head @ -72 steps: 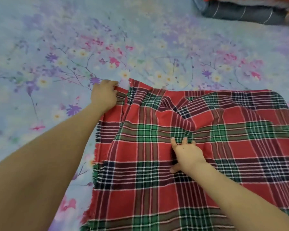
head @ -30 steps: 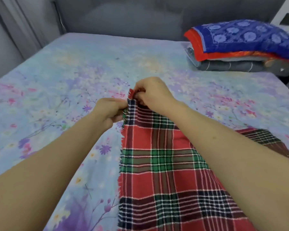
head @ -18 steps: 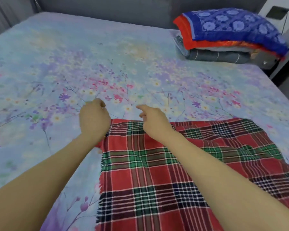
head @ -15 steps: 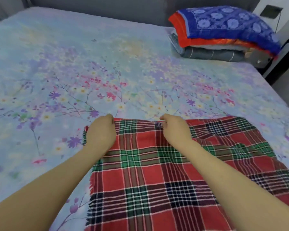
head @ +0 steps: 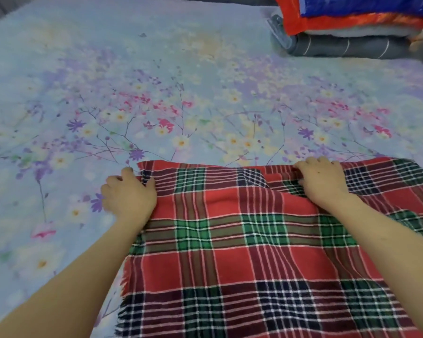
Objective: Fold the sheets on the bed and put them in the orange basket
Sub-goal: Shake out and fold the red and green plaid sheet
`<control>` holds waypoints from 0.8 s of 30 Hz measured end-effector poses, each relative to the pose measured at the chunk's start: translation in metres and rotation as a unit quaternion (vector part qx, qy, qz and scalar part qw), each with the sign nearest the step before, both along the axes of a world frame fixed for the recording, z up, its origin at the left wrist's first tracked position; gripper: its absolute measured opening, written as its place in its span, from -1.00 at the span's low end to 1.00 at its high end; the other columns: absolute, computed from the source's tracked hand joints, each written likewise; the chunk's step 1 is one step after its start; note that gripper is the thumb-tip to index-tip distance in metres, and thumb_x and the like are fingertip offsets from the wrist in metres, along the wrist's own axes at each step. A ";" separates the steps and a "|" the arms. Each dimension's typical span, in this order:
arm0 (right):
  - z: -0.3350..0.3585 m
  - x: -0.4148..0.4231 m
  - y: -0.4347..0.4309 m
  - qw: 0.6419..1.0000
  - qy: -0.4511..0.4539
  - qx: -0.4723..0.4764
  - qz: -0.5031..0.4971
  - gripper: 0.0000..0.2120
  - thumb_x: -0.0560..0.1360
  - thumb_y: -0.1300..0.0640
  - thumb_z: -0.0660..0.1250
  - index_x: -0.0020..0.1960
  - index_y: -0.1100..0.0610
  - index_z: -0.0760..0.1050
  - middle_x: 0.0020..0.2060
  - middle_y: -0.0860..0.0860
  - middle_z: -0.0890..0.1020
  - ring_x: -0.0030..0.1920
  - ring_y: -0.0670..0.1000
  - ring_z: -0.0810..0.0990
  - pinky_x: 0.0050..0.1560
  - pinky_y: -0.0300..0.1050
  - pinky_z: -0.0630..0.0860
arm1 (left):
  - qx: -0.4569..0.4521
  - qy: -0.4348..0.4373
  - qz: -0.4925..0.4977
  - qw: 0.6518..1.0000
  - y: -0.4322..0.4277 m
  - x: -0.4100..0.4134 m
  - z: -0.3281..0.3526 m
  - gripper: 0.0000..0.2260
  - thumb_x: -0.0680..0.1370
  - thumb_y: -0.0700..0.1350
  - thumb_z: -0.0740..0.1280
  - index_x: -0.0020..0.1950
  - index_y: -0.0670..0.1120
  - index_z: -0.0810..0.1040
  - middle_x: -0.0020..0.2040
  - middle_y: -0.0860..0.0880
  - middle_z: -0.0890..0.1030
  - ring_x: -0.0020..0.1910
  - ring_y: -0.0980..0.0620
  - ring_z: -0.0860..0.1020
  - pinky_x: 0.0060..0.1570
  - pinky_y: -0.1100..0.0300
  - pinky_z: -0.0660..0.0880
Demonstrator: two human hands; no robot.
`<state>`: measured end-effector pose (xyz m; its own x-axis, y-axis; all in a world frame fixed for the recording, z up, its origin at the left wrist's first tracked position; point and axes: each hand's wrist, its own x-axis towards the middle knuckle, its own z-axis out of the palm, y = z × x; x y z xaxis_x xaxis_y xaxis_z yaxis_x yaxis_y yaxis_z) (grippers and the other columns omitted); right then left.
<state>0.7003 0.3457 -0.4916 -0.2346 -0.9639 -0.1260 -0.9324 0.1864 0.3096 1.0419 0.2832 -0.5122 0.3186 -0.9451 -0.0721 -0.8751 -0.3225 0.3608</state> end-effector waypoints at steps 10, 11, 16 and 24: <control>0.027 -0.032 0.000 0.993 0.017 -0.114 -0.017 -0.81 0.42 0.10 0.44 -0.24 0.23 0.59 -0.33 0.23 0.59 -0.16 0.25 0.55 -0.13 0.02 0.31 | -0.013 0.086 -0.208 0.974 -0.066 0.032 0.038 -0.88 0.50 -0.03 0.39 -0.13 -0.08 0.56 0.03 -0.11 0.60 0.00 -0.13 0.55 0.05 0.02 0.46; 0.035 -0.039 0.000 0.986 0.009 -0.158 -0.041 -0.81 0.40 0.16 0.46 -0.27 0.27 0.58 -0.36 0.29 0.58 -0.20 0.29 0.54 -0.17 0.03 0.31 | -0.029 0.164 -0.195 0.966 -0.062 0.038 0.047 -0.89 0.50 -0.10 0.39 -0.14 -0.13 0.55 -0.07 -0.12 0.61 -0.09 -0.08 0.56 -0.03 0.06 0.47; 0.032 -0.039 -0.026 0.988 0.060 -0.101 -0.105 -0.86 0.51 0.12 0.34 -0.07 0.21 0.58 -0.16 0.24 0.60 0.01 0.24 0.52 0.05 0.01 0.37 | 0.118 0.160 -0.217 0.956 -0.045 0.041 0.058 -0.89 0.51 -0.23 0.36 -0.21 -0.20 0.54 -0.39 -0.11 0.54 -0.47 0.06 0.48 -0.35 0.21 0.42; 0.000 -0.014 -0.030 0.997 0.056 0.037 -0.046 -0.81 0.48 0.25 0.26 0.05 0.11 0.56 -0.16 0.08 0.54 -0.12 0.13 0.50 -0.07 -0.08 0.39 | 0.210 -0.045 -0.239 0.947 -0.045 0.037 0.038 -0.85 0.48 -0.09 0.42 -0.15 -0.18 0.59 -0.04 -0.13 0.64 0.05 -0.11 0.56 0.13 0.03 0.49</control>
